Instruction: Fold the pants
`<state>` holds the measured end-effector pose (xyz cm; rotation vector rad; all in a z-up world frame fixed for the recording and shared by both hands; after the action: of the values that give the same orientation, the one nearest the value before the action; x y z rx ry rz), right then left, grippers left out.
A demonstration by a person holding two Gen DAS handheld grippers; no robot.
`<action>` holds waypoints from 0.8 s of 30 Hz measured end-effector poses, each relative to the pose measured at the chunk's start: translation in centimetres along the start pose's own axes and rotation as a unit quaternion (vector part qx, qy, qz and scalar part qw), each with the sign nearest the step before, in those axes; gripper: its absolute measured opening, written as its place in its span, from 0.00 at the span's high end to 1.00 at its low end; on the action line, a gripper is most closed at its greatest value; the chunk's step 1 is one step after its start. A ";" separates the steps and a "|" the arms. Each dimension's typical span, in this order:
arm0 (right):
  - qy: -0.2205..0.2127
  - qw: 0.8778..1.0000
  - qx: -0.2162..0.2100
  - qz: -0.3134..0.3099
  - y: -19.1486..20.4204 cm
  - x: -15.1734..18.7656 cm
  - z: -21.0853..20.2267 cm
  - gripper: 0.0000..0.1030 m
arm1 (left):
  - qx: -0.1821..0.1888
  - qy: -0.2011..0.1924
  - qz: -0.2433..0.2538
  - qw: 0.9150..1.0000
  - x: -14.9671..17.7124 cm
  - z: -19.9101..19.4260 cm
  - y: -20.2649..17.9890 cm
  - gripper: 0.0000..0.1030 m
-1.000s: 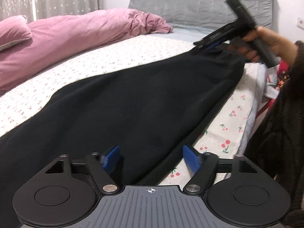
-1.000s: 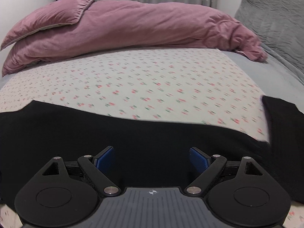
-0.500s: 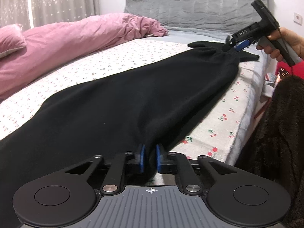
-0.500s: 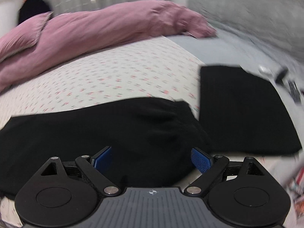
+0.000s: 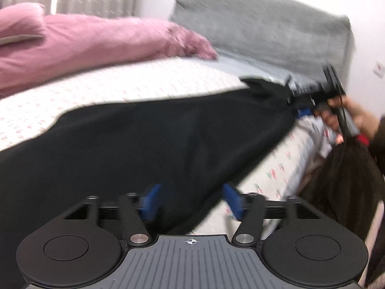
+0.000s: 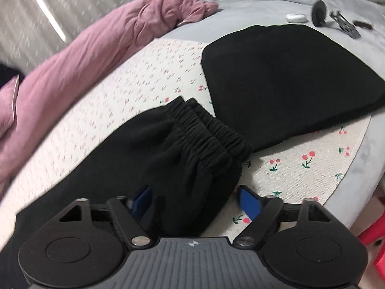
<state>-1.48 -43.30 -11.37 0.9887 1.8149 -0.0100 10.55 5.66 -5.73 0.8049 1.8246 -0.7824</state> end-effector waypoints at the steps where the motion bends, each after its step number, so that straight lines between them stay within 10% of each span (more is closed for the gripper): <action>1: -0.004 1.000 0.002 -0.001 0.0 -0.1 0.1 0.32 | -0.003 -0.007 -0.006 1.000 -0.3 -0.2 0.3 0.35; 8: -0.014 1.000 -0.007 0.019 0.2 -0.5 -0.1 0.82 | -0.060 -0.039 -0.077 0.994 -1.4 0.0 3.0 0.16; 24: -0.096 0.958 -0.172 -0.210 20.1 0.9 -5.3 0.87 | -0.148 -0.058 -0.156 0.975 -1.2 0.9 7.4 0.02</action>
<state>6.85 -27.22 -1.23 0.3353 1.7401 -0.0475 17.34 9.02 -6.09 0.2777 1.9271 -0.7131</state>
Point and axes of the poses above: each gripper's, at about its wrist camera, not at the fingertips, and z roughly the way its jaws point, y to its left, x to its underside, the point moved 4 cm from there along z, roughly the way its jaws point, and after that the axes turned 15 degrees about -y, right-handed, at the moved point
